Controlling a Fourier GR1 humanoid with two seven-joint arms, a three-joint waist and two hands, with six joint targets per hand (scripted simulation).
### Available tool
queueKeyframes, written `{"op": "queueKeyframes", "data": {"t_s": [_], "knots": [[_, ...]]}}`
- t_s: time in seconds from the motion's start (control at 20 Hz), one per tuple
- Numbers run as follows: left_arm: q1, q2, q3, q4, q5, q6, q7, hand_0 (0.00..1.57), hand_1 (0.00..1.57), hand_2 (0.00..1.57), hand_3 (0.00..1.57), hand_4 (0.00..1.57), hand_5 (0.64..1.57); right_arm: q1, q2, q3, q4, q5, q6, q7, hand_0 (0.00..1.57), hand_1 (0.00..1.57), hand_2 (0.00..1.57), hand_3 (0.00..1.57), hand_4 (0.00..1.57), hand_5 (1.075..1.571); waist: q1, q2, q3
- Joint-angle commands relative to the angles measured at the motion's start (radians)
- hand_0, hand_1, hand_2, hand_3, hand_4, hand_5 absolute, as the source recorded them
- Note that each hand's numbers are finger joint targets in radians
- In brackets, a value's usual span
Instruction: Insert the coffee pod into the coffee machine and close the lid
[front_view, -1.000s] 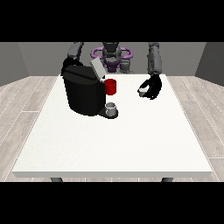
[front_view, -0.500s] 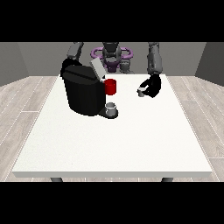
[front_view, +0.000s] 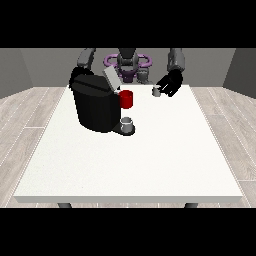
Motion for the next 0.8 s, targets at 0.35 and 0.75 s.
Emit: {"op": "queueKeyframes", "data": {"t_s": [0.35, 0.75], "knots": [[-0.111, 0.049, 0.058, -0.01, -0.009, -0.03, 0.001, 1.25, 1.25, 1.33, 1.29, 0.56, 1.571, -0.036, 0.027, 0.063, -0.038, 0.018, 0.001, 0.007, 0.0, 0.0, 0.0, 0.0, 0.46, 1.571, -0.063, 0.048, -0.0006], [-0.283, 0.084, 0.122, 0.009, 0.017, -0.076, 0.11, 1.25, 1.25, 1.29, 1.24, 0.51, 1.571, -0.103, -0.001, 0.056, -0.063, -0.012, 0.04, 0.048, 0.0, 0.0, 0.0, 0.0, 0.5, 1.571, -0.133, 0.087, -0.0005]]}}
